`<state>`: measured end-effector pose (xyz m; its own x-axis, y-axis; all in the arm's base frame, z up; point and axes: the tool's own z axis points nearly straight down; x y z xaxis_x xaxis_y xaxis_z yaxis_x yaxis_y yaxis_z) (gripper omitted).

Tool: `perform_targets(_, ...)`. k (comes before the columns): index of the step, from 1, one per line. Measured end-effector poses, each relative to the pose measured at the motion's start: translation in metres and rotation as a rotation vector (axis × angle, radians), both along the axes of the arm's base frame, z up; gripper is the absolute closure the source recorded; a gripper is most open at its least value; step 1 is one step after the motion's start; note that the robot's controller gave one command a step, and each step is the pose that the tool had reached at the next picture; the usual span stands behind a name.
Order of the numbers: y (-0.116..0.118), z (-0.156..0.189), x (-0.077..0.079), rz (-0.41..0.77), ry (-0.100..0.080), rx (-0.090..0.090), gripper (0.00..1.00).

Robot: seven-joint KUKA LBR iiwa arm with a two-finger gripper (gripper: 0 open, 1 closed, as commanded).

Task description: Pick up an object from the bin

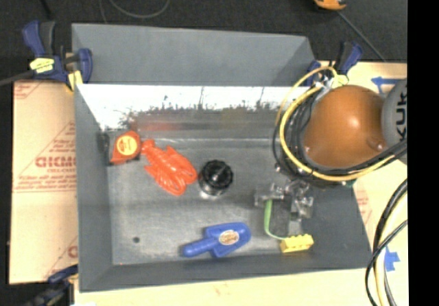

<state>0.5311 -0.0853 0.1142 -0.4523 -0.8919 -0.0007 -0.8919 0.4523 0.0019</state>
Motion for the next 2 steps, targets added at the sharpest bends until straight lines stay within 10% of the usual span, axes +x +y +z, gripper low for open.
perform_targets(2, 0.0, 0.029, 0.001, -0.002, -0.003, -0.001, 1.0)
